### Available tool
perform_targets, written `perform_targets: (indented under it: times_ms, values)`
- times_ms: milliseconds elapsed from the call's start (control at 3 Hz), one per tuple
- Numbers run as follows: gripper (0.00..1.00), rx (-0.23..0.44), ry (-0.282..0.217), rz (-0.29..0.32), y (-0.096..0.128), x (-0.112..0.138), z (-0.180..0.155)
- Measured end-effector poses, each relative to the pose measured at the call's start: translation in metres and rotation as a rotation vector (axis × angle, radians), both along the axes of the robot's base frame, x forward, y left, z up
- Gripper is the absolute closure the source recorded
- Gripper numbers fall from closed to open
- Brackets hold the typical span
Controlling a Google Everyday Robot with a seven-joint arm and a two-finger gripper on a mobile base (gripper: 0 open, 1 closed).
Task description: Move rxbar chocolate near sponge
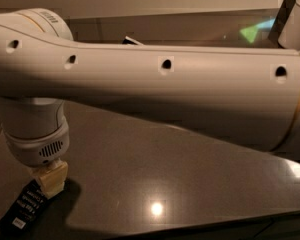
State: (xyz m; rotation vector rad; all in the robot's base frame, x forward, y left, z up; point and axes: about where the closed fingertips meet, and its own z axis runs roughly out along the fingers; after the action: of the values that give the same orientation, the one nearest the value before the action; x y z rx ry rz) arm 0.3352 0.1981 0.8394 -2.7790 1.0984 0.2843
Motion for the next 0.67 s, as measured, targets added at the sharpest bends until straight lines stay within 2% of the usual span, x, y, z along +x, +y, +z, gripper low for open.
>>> perform_targets:
  times_ms: [333,667]
  values:
    - [0.88,0.029,0.010,-0.010,-0.006,0.005,0.013]
    - [1.00,0.039,0.009,-0.030,-0.021,0.015,0.022]
